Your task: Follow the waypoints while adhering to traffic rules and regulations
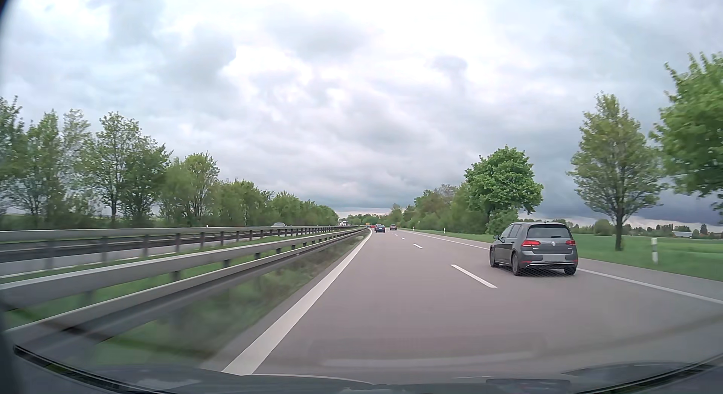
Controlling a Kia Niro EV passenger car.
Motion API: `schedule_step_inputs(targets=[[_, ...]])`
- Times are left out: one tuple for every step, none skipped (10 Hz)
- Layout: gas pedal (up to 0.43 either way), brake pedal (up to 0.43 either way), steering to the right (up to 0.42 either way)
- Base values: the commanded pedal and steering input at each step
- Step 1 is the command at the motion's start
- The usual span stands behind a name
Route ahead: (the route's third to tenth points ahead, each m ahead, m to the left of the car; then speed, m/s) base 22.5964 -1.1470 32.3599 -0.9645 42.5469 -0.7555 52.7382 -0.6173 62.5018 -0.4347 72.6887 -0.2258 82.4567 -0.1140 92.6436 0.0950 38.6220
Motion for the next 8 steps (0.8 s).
schedule_step_inputs(targets=[[0.28, 0.012, -0.004], [0.287, 0.012, -0.003], [0.287, 0.012, -0.003], [0.287, 0.012, -0.002], [0.287, 0.012, -0.002], [0.287, 0.012, -0.002], [0.287, 0.012, -0.002], [0.287, 0.012, -0.001]])
